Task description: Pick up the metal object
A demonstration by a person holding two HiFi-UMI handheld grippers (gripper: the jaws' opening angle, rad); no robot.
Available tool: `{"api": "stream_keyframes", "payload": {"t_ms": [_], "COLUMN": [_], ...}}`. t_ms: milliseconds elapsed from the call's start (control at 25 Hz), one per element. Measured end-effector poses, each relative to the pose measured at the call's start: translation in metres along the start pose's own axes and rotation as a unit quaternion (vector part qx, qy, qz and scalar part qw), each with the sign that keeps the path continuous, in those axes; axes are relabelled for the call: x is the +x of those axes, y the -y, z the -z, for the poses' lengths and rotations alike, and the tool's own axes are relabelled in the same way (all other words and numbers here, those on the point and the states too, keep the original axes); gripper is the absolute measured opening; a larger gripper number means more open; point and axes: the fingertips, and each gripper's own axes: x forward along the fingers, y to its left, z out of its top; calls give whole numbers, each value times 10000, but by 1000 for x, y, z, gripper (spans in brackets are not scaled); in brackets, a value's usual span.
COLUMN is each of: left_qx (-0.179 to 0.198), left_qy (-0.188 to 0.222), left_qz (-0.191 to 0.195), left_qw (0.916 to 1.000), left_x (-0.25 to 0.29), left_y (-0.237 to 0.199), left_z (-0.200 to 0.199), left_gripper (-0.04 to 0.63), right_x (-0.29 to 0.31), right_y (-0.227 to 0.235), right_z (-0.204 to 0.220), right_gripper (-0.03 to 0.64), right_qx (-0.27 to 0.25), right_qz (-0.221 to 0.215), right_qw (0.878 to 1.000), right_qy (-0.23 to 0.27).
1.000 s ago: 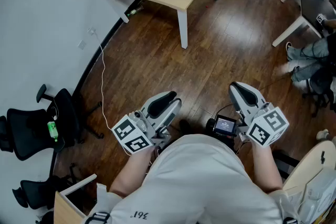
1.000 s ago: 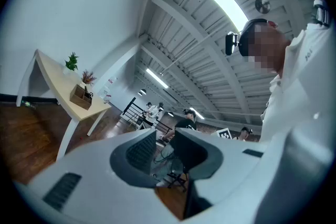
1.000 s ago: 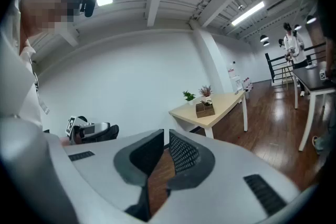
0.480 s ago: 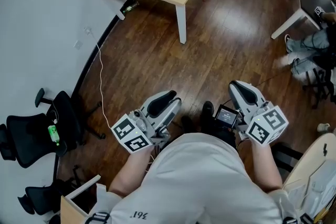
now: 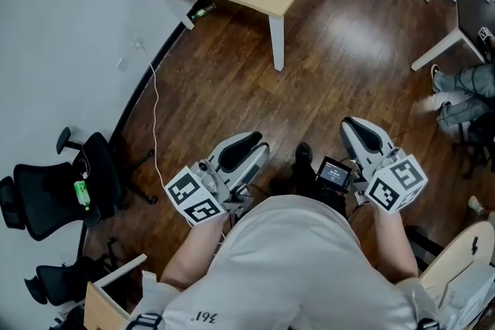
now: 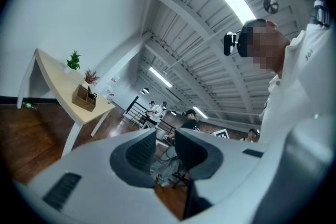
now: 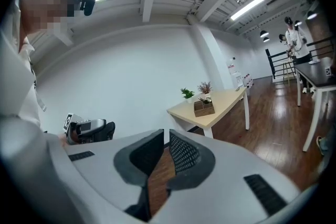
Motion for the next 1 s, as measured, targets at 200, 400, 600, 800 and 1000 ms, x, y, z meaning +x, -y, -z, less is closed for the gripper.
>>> {"api": "stream_keyframes", "payload": {"t_ms": [200, 400, 600, 800, 1000], "left_qx": [43, 72, 113, 152, 221], "left_qy": [91, 156, 189, 200, 296], "left_qz": [-163, -186, -212, -278, -329], "left_qw": [9998, 9997, 9995, 9993, 9988], "left_x": [35, 76, 110, 133, 151], "left_y": [-26, -44, -56, -67, -76], "left_z": [-14, -29, -38, -45, -54], "left_gripper": [91, 91, 91, 91, 91], "right_x": [26, 46, 56, 68, 78], "right_y": [37, 70, 100, 121, 139], "right_z": [-23, -48, -62, -73, -82], "right_gripper": [17, 17, 17, 17, 17], "right_qx": [-63, -152, -159, -170, -169], "right_qz": [-148, -253, -310, -388, -451], "right_qw": [9999, 9995, 9994, 9991, 9988], "right_qy": [-35, -55, -71, -71, -77]}}
